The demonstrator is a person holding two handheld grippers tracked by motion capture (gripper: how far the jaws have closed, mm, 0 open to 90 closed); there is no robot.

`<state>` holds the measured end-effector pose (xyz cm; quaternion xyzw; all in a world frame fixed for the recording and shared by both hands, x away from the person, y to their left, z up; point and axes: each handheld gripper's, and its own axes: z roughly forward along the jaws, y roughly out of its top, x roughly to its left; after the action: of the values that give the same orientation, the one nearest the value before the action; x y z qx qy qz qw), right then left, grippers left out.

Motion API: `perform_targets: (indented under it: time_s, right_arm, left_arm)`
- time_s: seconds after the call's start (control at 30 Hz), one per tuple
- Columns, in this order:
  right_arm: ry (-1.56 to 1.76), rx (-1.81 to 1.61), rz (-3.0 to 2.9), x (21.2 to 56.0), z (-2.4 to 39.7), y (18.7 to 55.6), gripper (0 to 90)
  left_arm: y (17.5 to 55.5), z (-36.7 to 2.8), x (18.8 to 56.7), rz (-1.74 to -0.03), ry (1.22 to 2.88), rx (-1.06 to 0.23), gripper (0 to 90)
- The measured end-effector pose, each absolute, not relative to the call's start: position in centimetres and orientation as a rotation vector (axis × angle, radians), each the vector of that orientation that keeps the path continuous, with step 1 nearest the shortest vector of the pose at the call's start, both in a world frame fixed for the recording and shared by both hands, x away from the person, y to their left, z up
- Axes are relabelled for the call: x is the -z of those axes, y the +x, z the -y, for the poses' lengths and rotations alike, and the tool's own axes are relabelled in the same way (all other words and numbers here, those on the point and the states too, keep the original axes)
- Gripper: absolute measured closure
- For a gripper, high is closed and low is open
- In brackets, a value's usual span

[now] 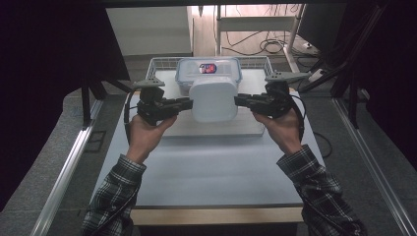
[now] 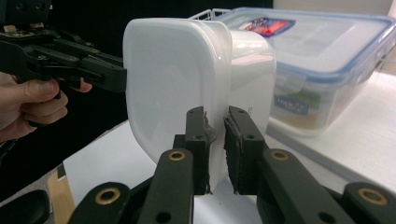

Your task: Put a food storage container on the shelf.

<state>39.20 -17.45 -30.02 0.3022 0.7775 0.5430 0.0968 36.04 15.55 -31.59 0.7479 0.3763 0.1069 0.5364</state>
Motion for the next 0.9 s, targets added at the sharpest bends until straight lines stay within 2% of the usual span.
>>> perform_targets:
  time_s: [0.9]
  right_arm:
    - [0.881,-1.62,-2.236,24.8,15.5,42.4,78.8]
  left_arm:
    - [38.8,-16.8,26.0,-0.903,1.752,-0.323,79.7]
